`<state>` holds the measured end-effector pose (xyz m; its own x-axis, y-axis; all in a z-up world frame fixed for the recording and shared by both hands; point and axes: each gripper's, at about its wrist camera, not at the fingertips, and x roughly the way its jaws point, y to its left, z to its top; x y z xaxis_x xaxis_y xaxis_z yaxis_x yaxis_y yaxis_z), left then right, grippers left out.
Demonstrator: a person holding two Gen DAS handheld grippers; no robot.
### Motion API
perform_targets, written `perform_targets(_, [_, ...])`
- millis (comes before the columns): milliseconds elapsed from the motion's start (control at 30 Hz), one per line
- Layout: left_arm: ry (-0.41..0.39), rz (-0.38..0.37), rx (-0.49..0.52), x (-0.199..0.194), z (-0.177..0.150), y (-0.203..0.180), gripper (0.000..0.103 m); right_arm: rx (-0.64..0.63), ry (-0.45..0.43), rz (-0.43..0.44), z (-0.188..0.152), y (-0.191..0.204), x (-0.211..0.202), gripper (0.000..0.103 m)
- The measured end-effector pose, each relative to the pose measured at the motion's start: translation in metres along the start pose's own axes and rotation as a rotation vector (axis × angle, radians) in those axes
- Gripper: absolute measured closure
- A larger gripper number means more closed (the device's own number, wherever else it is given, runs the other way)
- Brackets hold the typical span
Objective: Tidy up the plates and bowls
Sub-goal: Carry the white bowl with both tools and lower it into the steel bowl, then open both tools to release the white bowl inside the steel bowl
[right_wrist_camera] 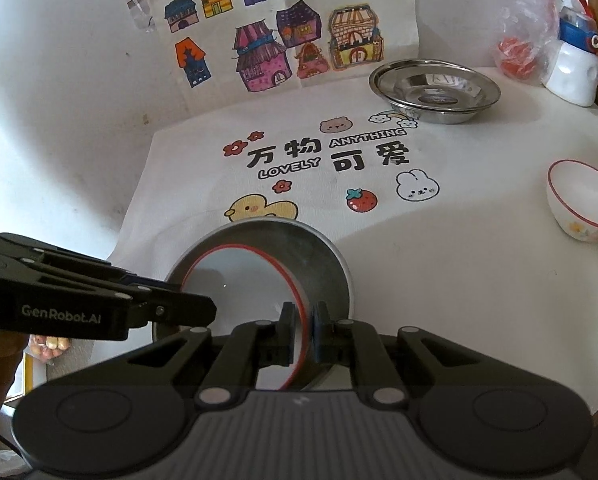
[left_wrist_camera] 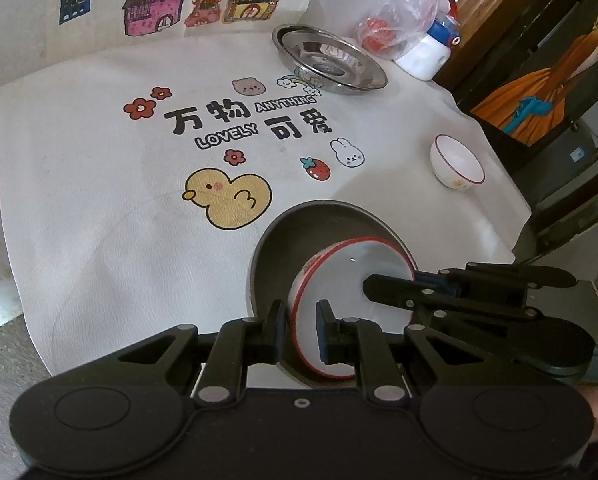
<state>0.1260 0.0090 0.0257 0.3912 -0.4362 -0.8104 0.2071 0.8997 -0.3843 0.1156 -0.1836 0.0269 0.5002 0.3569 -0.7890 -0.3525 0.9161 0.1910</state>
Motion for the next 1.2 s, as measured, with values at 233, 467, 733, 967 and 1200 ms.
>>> perform_targets(233, [0.008, 0.003, -0.001, 0.001, 0.002, -0.001, 0.086, -0.008, -0.002, 0.007, 0.001, 0.002, 0.0, 0.089])
perform_targets(467, [-0.009, 0.015, 0.014, -0.001, 0.004, -0.002, 0.082, -0.029, -0.03, -0.021, 0.0, 0.004, -0.004, 0.082])
perform_targets(733, [-0.044, 0.04, 0.028, -0.008, 0.008, -0.005, 0.081, -0.049, -0.086, 0.0, -0.002, 0.004, -0.012, 0.067])
perform_targets(967, [-0.072, 0.056, 0.06, -0.012, 0.008, -0.01, 0.072, -0.096, -0.142, -0.049, -0.003, 0.011, -0.023, 0.042])
perform_targets(1200, [-0.119, 0.079, 0.088, -0.021, 0.009, -0.014, 0.057, -0.08, -0.179, -0.058, -0.003, -0.003, -0.032, 0.032])
